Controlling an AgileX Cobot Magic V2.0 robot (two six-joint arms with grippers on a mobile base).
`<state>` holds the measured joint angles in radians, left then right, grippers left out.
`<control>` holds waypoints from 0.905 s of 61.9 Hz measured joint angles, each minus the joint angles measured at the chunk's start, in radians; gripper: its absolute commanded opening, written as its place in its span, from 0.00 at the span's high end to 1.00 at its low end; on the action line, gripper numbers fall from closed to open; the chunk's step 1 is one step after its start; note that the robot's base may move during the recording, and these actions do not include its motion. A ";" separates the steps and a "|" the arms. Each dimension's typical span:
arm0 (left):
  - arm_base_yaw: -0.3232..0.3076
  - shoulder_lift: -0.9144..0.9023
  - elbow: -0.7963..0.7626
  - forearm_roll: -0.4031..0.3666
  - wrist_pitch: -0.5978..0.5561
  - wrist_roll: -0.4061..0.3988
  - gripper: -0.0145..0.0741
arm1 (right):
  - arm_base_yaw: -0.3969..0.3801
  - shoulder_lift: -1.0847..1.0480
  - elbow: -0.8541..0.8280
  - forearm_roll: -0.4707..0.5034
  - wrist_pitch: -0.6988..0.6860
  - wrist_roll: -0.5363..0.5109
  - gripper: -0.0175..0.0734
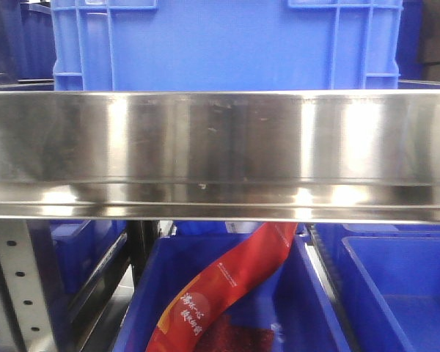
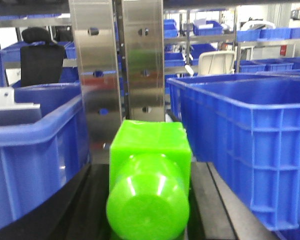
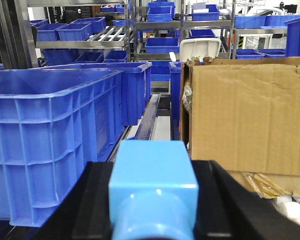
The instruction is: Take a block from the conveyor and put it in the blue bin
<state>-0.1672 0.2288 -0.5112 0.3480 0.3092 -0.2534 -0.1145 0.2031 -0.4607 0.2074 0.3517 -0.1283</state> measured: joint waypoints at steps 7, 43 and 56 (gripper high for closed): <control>0.000 0.000 0.000 0.000 -0.011 0.000 0.96 | 0.000 0.000 0.000 0.000 0.000 0.000 0.99; -0.007 0.317 -0.174 -0.202 -0.122 0.000 0.96 | 0.000 0.200 -0.174 0.126 0.004 0.000 0.99; -0.127 0.539 -0.370 -0.202 -0.135 0.003 0.96 | 0.014 0.382 -0.323 0.165 0.002 0.000 0.99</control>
<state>-0.2944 0.7676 -0.8808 0.1464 0.1743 -0.2507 -0.1006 0.5856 -0.7833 0.3729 0.3532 -0.1283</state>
